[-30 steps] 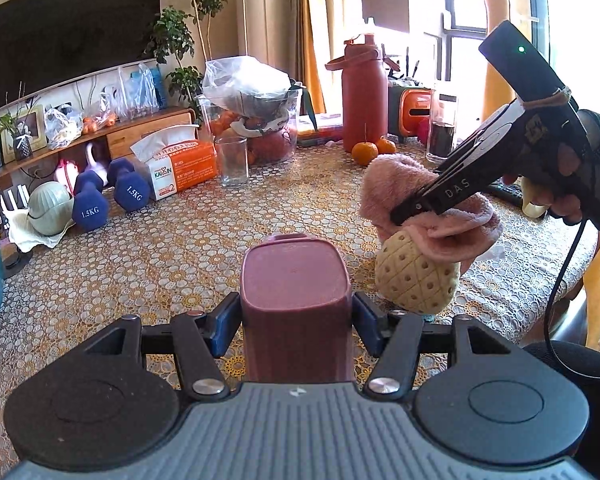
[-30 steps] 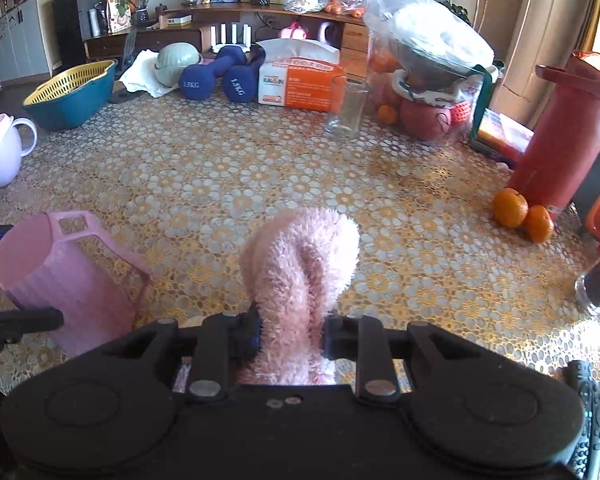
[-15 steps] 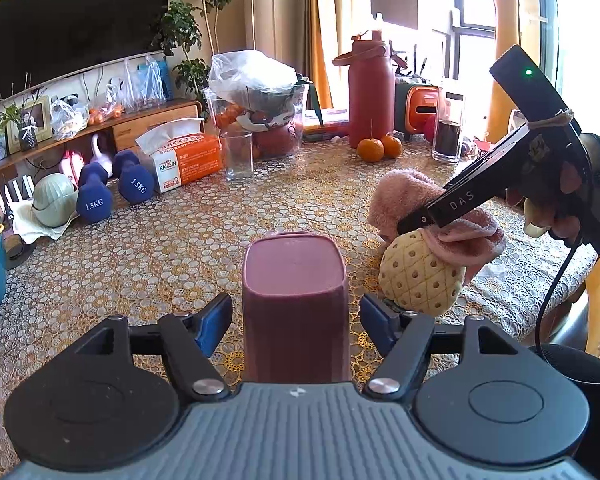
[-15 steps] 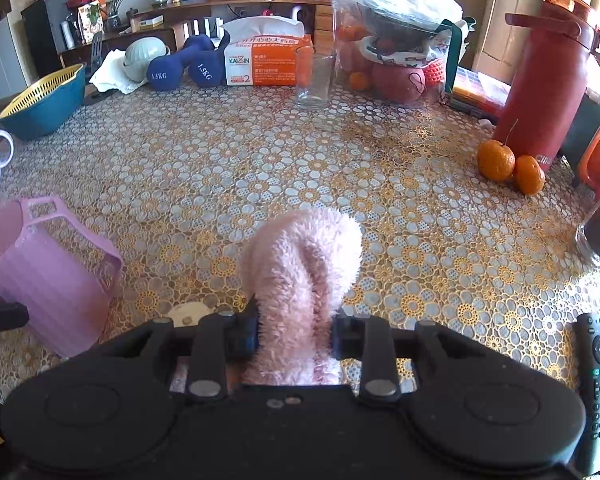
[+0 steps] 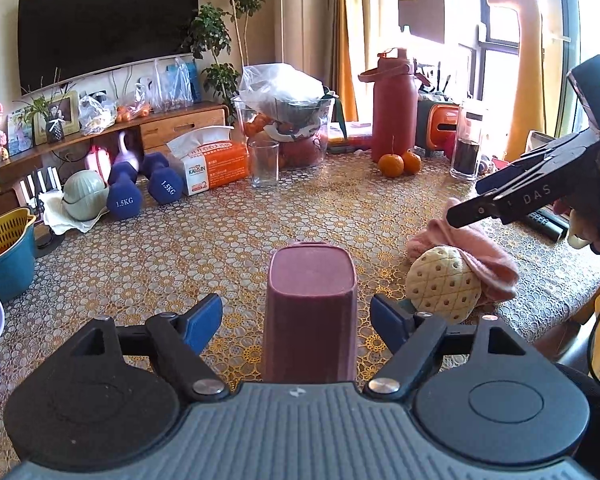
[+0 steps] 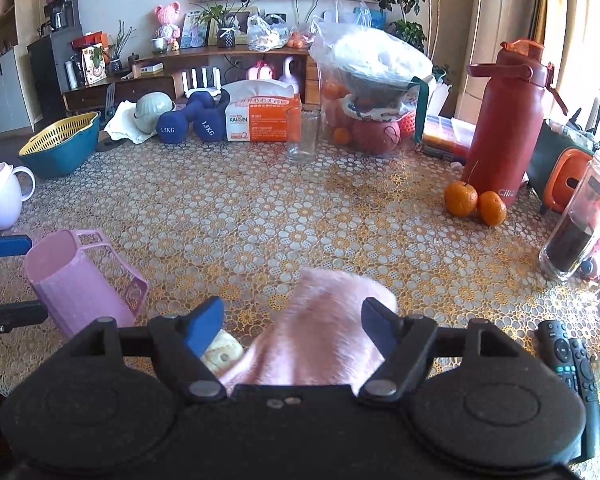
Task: Organize objects
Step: 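Lay the towel beside the yellow ball and open the right tool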
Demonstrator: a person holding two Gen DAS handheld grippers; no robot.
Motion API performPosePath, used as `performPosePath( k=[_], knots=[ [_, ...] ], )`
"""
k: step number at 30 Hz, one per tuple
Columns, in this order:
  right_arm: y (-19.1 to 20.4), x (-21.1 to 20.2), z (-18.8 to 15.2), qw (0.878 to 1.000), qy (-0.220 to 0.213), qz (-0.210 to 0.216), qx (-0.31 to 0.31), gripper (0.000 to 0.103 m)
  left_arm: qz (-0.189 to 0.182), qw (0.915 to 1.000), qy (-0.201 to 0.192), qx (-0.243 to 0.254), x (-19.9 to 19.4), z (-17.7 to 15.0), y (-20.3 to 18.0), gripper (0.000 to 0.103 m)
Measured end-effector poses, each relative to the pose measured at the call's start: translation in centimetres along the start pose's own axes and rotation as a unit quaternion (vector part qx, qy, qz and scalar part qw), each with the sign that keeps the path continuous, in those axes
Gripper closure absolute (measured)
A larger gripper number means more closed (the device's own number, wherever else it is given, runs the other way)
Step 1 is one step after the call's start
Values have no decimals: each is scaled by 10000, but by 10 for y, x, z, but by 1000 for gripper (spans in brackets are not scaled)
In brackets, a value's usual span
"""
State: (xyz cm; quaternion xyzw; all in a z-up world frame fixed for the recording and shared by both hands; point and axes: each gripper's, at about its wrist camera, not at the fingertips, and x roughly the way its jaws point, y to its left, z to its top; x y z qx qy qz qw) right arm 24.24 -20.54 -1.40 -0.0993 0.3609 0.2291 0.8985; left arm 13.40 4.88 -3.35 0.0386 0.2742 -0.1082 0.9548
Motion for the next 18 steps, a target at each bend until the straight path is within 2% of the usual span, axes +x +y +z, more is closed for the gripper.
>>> performPosePath(
  k=[4,8,11,18],
  knots=[
    [6,-12,-8,9998,-130,-100,-122,19,98,9998,38,-183,-9,-2,2,20],
    [12,-33,-20,9993,-338,136,108,19,181,9994,7,-307,-20,-4,-2,11],
    [22,-50,-33,9984,-513,163,184,18,177,9993,-22,-336,-29,-6,-10,5],
    [47,-82,-63,9960,-829,138,286,15,209,9988,-73,-430,-45,-11,-30,0]
  ],
)
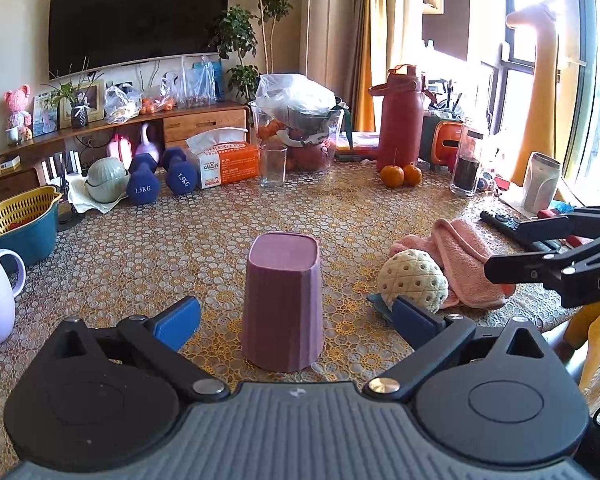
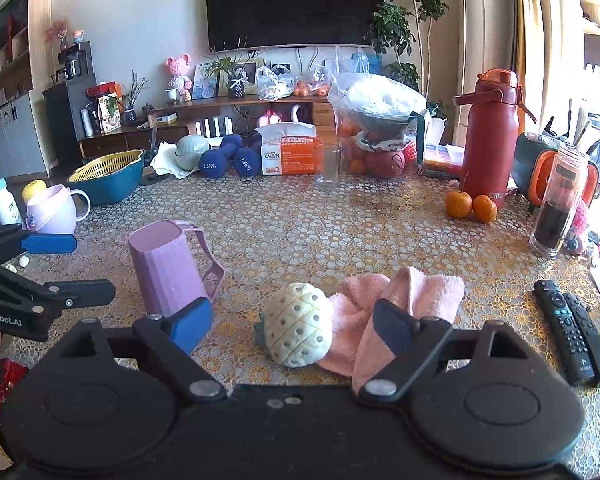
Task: Organize objects
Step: 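Lay the towel beside the yellow ball and open the right tool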
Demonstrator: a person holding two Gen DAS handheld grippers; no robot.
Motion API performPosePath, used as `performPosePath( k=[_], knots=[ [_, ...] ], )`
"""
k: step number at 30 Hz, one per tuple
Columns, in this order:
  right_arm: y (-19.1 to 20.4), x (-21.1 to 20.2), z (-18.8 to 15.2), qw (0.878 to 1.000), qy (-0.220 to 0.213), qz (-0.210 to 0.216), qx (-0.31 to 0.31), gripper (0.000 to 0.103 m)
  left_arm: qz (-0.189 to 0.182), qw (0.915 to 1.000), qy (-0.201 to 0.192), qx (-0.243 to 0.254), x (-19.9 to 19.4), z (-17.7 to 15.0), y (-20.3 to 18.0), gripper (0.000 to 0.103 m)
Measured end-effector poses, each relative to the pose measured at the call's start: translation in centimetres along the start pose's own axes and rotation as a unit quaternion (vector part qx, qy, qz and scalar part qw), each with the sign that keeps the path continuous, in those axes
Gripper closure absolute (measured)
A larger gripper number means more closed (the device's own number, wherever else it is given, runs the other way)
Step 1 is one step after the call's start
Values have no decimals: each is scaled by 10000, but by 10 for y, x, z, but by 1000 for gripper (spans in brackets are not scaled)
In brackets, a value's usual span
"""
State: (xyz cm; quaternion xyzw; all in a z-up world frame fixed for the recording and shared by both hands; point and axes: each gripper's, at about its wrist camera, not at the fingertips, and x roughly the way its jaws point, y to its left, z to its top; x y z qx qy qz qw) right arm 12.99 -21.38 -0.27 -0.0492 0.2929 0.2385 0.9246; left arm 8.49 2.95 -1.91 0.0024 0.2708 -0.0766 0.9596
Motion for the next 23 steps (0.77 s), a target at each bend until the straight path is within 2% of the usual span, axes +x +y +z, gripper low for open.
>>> performPosePath(
  k=[4,15,23],
  knots=[
    [10,-15,-12,9998,-168,-90,36,15,-80,9999,15,-126,-7,-6,-9,0],
    [19,-41,-33,9976,-483,-376,329,14,-80,9999,-93,-39,-22,-14,-33,0],
    [18,-49,-41,9962,-536,-504,459,14,-6,10000,-85,-31,-27,-17,-36,0]
  ],
)
